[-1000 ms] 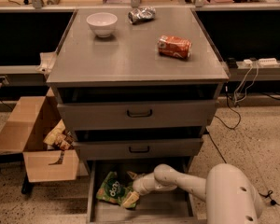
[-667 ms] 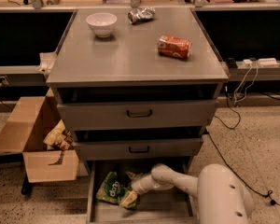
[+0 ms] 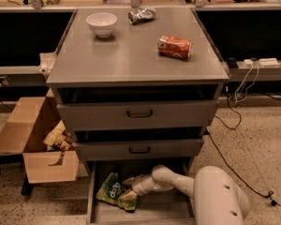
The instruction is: Pick green rice chip bag from bottom drawer and place on counter
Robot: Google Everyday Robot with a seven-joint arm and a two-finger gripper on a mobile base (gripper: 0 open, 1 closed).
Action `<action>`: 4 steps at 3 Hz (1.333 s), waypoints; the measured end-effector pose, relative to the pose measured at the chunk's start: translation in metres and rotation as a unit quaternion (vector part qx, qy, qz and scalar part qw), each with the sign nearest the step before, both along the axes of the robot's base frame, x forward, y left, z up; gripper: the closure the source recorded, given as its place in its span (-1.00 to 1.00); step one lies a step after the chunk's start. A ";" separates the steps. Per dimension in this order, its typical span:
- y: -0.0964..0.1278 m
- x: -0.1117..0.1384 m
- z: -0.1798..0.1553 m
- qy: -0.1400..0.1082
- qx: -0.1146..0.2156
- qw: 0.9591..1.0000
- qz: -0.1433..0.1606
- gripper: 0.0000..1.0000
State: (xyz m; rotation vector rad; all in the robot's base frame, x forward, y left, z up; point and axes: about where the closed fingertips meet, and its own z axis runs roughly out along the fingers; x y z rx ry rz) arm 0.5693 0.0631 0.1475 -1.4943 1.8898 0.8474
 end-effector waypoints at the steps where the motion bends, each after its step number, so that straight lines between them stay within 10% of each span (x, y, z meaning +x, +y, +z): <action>1: -0.005 -0.005 0.013 -0.013 0.000 1.000 0.003 0.34; 2: -0.015 -0.018 0.066 -0.051 0.038 0.998 0.014 0.95; 4: -0.090 -0.049 0.196 -0.123 0.128 0.984 0.010 1.00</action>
Offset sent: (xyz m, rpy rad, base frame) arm -0.0240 -0.0381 0.1074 0.1404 -0.1810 0.0172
